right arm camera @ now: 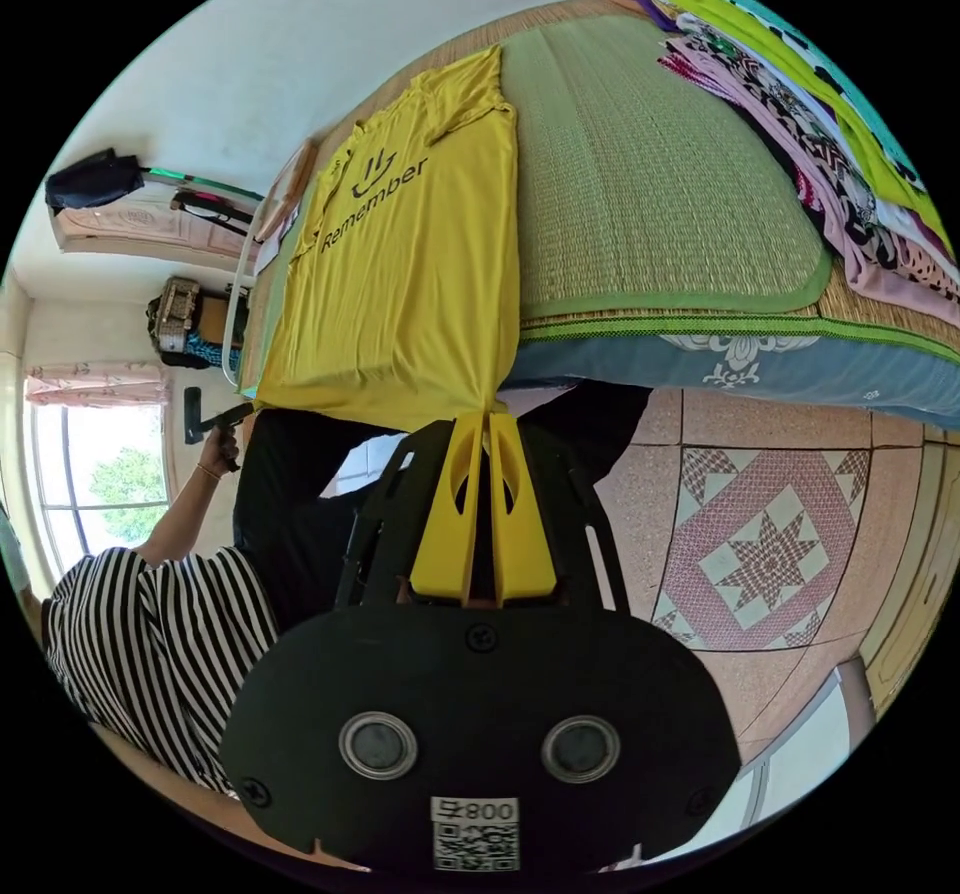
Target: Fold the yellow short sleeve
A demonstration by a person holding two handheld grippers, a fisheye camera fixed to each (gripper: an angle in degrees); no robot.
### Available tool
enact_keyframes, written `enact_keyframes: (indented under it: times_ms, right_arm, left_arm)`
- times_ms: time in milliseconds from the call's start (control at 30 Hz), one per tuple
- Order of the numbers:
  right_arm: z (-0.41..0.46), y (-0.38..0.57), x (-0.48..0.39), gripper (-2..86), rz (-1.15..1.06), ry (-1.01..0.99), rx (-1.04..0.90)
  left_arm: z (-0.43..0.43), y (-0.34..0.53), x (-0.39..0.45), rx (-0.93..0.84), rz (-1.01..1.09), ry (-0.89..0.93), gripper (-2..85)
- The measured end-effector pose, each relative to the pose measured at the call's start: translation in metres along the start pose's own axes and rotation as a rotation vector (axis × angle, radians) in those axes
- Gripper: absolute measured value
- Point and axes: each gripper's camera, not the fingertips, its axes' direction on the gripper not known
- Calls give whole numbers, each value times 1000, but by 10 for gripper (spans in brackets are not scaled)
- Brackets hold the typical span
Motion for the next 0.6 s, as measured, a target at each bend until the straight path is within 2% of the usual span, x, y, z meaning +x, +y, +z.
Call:
enact_keyframes:
  times_ms: [267,600]
  right_arm:
    - [-33,30,21,5,-67,-124,70]
    - [-78,92,48,5,-152,-297,177]
  left_arm:
    - [-19,81,-37,165,31,156,11]
    - [-43,178,-76,334,53,265,11]
